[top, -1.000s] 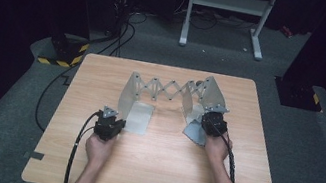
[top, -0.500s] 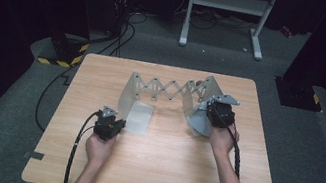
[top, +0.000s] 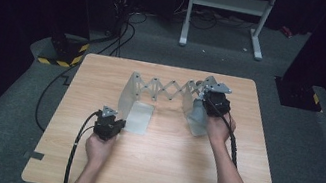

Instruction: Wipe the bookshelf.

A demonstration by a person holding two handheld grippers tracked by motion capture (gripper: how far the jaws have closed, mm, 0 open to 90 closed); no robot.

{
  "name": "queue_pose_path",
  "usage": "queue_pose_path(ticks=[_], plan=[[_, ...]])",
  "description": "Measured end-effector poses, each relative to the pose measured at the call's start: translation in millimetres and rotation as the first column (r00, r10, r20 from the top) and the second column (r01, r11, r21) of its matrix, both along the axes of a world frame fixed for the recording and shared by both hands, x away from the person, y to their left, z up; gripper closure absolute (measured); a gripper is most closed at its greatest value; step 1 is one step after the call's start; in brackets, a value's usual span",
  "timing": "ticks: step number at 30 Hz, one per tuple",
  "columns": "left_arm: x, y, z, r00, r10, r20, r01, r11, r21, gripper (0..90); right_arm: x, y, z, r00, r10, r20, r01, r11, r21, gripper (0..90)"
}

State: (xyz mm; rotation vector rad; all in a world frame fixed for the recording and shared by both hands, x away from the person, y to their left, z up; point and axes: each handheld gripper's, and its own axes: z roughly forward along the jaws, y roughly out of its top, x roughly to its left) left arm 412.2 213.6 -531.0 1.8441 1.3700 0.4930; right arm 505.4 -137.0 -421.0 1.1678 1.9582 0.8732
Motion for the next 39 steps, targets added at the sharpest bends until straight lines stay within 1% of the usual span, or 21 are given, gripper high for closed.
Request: queue_pose_path(ticks=[5, 8, 10, 12, 13, 14, 16, 18, 20, 23, 24, 25, 27, 29, 30, 32, 37, 39], plan=[[-0.1, -0.1, 0.1, 1.0, 0.0, 0.001, 0.0, 1.0, 0.004, 85.2, 7.1, -3.8, -21.7, 0.9982, -0.025, -0.055, 0.025, 1.0, -0.001, 82.5], [-0.2, -0.5, 0.0, 1.0, 0.001, 0.002, -0.001, 1.0, 0.004, 85.2, 9.2, -7.1, -35.8, 0.9959, -0.027, -0.086, 0.026, 1.0, -0.01, 82.5], [-0.2, -0.6, 0.0, 1.0, 0.001, 0.002, -0.001, 1.0, 0.005, 85.2, 10.0, -8.9, -46.4, 0.993, -0.027, -0.115, 0.027, 1.0, -0.004, 82.4], [-0.3, -1.0, 0.0, 1.0, 0.002, 0.003, -0.002, 1.0, 0.007, 85.1, 11.1, -9.9, -58.6, 0.9883, -0.025, -0.151, 0.025, 1.0, 0.0, 82.3], [-0.3, -1.0, 0.0, 1.0, 0.002, 0.003, -0.002, 1.0, 0.007, 85.1, 11.1, -9.9, -58.6, 0.9883, -0.025, -0.151, 0.025, 1.0, 0.0, 82.3], [-0.3, -1.2, 0.0, 1.0, 0.004, 0.005, -0.004, 1.0, 0.006, 85.1, 12.9, -10.1, -70.1, 0.9831, -0.019, -0.182, 0.019, 1.0, -0.001, 82.2], [-0.3, -1.2, 0.0, 1.0, 0.002, 0.004, -0.002, 1.0, 0.006, 85.1, 14.7, -10.4, -77.1, 0.979, -0.015, -0.203, 0.017, 1.0, 0.011, 82.2], [-0.3, -1.3, 0.0, 1.0, 0.003, 0.005, -0.003, 1.0, 0.006, 85.1, 16.1, -9.7, -79.1, 0.9777, -0.011, -0.21, 0.016, 1.0, 0.023, 82.3], [-0.3, -1.3, 0.0, 1.0, 0.002, 0.005, -0.002, 1.0, 0.007, 85.1, 17.1, -8.1, -76.6, 0.9772, -0.005, -0.212, 0.013, 0.999, 0.04, 82.3], [-0.4, -1.3, 0.1, 1.0, 0.001, 0.005, -0.001, 0.9999, 0.01, 85.1, 18.6, -7.9, -68.0, 0.9808, -0.001, -0.195, 0.014, 0.998, 0.066, 82.4], [-0.5, -1.6, 0.1, 1.0, 0.002, 0.005, -0.002, 0.9999, 0.011, 85.1, 18.7, -9.0, -63.3, 0.985, -0.002, -0.173, 0.016, 0.997, 0.082, 82.4], [-0.5, -1.7, 0.0, 1.0, 0.003, 0.006, -0.003, 0.9999, 0.011, 85.1, 18.5, -10.6, -59.4, 0.9867, -0.003, -0.163, 0.019, 0.995, 0.098, 82.4], [-0.5, -1.7, 0.0, 1.0, 0.002, 0.006, -0.002, 0.9999, 0.011, 85.1, 19.7, -12.2, -51.0, 0.9859, -0.007, -0.167, 0.025, 0.994, 0.108, 82.3], [-0.4, -1.4, 0.0, 1.0, 0.001, 0.005, -0.001, 1.0, 0.009, 85.1, 19.5, -12.4, -40.9, 0.9907, -0.002, -0.136, 0.017, 0.994, 0.111, 82.4], [-0.5, -1.4, 0.0, 1.0, 0.001, 0.006, -0.001, 1.0, 0.01, 85.1, 19.2, -12.4, -35.7, 0.9924, -0.003, -0.123, 0.018, 0.992, 0.121, 82.4], [-0.6, -1.7, 0.0, 1.0, 0.002, 0.006, -0.002, 0.9999, 0.011, 85.0, 20.4, -11.9, -26.7, 0.9937, 0.001, -0.112, 0.013, 0.992, 0.123, 82.4], [-0.5, -1.3, 0.1, 1.0, 0.0, 0.005, 0.0, 1.0, 0.009, 85.0, 24.7, -8.0, 3.1, 0.9985, 0.005, -0.055, 0.003, 0.989, 0.148, 82.5], [-0.4, -1.2, 0.0, 1.0, 0.0, 0.005, 0.0, 1.0, 0.009, 85.1, 25.3, -6.2, 12.0, 0.9996, 0.007, -0.027, -0.003, 0.989, 0.148, 82.5]])
